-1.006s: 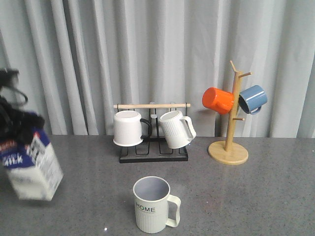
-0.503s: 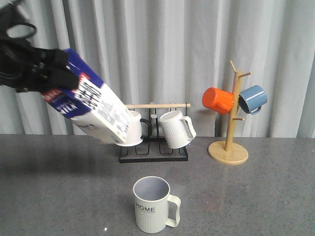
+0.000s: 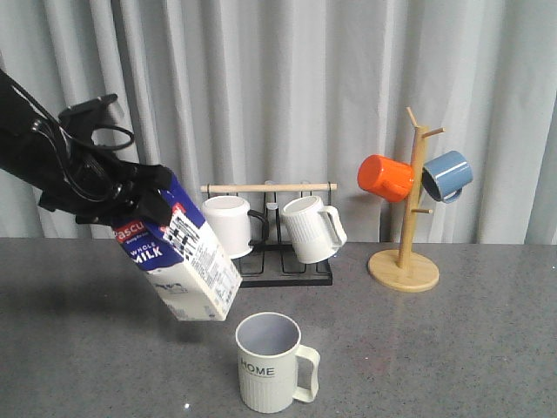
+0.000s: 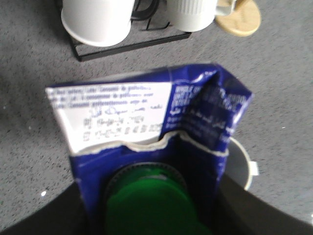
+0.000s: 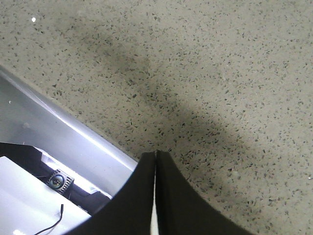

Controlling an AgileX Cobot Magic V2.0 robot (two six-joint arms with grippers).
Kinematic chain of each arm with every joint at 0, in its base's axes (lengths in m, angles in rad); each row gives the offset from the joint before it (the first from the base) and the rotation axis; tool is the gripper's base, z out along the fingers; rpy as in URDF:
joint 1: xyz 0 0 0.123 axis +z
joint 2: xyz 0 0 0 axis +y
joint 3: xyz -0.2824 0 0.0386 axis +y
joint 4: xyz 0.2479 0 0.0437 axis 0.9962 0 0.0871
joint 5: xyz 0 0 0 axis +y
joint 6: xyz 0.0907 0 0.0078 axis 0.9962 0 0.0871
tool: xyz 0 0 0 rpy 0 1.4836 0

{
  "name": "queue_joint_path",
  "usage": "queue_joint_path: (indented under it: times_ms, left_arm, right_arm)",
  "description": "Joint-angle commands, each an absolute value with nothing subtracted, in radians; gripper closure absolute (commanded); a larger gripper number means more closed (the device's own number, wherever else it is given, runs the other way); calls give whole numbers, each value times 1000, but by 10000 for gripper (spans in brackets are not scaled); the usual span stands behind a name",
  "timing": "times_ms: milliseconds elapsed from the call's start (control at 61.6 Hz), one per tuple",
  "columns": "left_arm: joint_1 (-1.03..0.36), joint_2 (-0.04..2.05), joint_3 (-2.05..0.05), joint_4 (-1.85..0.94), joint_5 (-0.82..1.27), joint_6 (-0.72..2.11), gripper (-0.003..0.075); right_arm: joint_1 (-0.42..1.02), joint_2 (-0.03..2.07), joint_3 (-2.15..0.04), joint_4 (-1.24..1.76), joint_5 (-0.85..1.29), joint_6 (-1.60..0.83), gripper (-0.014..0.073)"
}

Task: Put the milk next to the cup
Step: 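Lift the milk carton with the left gripper and carry it toward the mug, then lower the milk carton onto the table beside the white mug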

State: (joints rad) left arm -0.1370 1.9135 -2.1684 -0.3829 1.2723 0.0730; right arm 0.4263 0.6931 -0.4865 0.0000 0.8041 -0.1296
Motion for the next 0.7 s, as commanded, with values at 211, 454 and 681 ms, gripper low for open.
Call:
queue_joint_path:
  times_ms: [211,454,681]
  left_arm:
    - [-198,1925,-2189,-334,1248,52,676]
    - [-232,1952,-2189,-241,1249,43,676]
    - [-232,1971,-2189,-227,1249,43,675]
  right_arm:
    - [421,691,-510,0,748,-131,599]
    - [421,691,-510,0,748,-131,599]
    - [421,691,-510,0,748,-131,599]
